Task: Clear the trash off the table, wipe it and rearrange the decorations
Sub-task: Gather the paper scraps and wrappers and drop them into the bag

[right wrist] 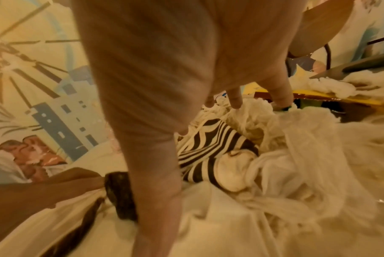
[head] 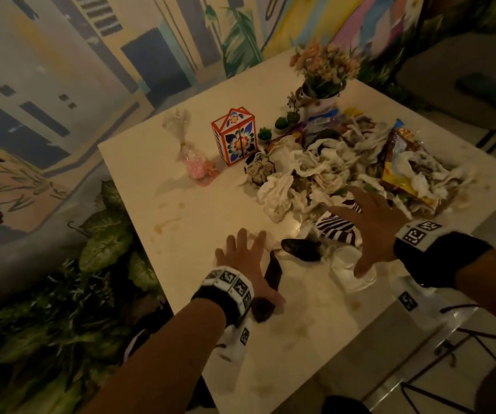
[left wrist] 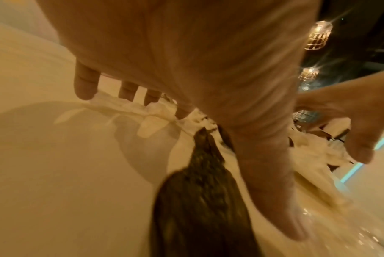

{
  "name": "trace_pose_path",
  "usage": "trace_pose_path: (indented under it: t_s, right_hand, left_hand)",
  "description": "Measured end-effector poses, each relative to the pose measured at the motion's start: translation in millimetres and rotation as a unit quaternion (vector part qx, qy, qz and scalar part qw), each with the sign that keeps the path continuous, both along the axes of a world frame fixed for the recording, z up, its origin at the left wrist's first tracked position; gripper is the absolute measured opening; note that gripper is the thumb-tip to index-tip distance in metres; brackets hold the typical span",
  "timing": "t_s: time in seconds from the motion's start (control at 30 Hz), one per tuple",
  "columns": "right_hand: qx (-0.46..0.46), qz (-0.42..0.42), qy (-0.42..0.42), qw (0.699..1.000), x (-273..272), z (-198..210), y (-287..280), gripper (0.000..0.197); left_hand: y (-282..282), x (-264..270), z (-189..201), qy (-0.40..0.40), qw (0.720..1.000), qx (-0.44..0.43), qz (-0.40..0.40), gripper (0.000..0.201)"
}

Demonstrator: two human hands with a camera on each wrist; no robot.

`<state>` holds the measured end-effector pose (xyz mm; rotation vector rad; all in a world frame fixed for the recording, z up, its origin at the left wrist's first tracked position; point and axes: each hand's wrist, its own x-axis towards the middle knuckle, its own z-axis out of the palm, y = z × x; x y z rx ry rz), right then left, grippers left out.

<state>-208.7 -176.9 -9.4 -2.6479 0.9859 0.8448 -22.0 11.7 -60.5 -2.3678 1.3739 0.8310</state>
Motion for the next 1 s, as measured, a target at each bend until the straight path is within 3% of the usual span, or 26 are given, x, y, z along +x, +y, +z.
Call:
trace_pose_path:
  t_s: [0.07, 0.13, 0.23, 0.3, 0.33, 0.43, 0.53, 0.57, 0.67, 0.7, 0.87, 0.93, 1.0]
  right_hand:
    - [-0.012, 0.012, 0.01, 1.0, -5, -8, 5, 0.136]
    - [-0.015, 0.031, 0.022, 0.999, -6, -15, 3, 0.135]
    - [0.01, 0.051, 0.041, 0.998, -2, -22, -9, 0.131]
    - [0.029, 0.054, 0.024, 0.998, 1, -26, -19, 0.123]
    - [0.037, 0.052, 0.009, 0.998, 2, -28, -23, 0.118]
    - [0.052, 0.041, -0.025, 0.997, 6, -33, -34, 0.102]
    - [0.066, 0.03, -0.044, 0.996, 9, -35, -40, 0.093]
    - [0.068, 0.031, -0.053, 0.996, 9, -35, -40, 0.093]
    - [0.084, 0.021, -0.084, 0.993, 9, -36, -44, 0.092]
    - [0.089, 0.018, -0.089, 0.992, 8, -36, -45, 0.088]
    - [0.148, -0.015, -0.15, 0.977, 11, -31, -53, 0.056]
    - [0.179, -0.026, -0.162, 0.97, 14, -31, -59, 0.05]
    - [0.205, -0.02, -0.174, 0.963, 16, -32, -65, 0.047]
  left_hand:
    - [2, -12, -2, -0.005, 1.0, -0.019, 0.0, 0.138]
    - [-1, -18, -7, 0.039, 0.993, -0.076, 0.079, 0.118]
    - [-14, -18, -13, 0.094, 0.949, -0.201, 0.224, 0.069]
    - [-27, -20, -14, 0.06, 0.93, -0.247, 0.264, 0.034]
    - [-34, -22, -15, 0.053, 0.919, -0.261, 0.291, 0.026]
    - [-58, -28, -17, 0.072, 0.871, -0.284, 0.395, 0.031]
    - [-78, -38, -11, 0.205, 0.775, -0.306, 0.514, 0.052]
    - [-83, -45, -7, 0.227, 0.765, -0.305, 0.519, 0.06]
    - [-101, -64, 0, 0.187, 0.84, -0.266, 0.434, 0.088]
    - [-107, -68, 2, 0.181, 0.853, -0.252, 0.419, 0.095]
    - [-122, -71, 5, 0.272, 0.832, -0.226, 0.428, 0.13]
    - [-120, -76, 4, 0.26, 0.853, -0.214, 0.398, 0.137]
    - [-118, -82, -2, 0.189, 0.888, -0.203, 0.367, 0.132]
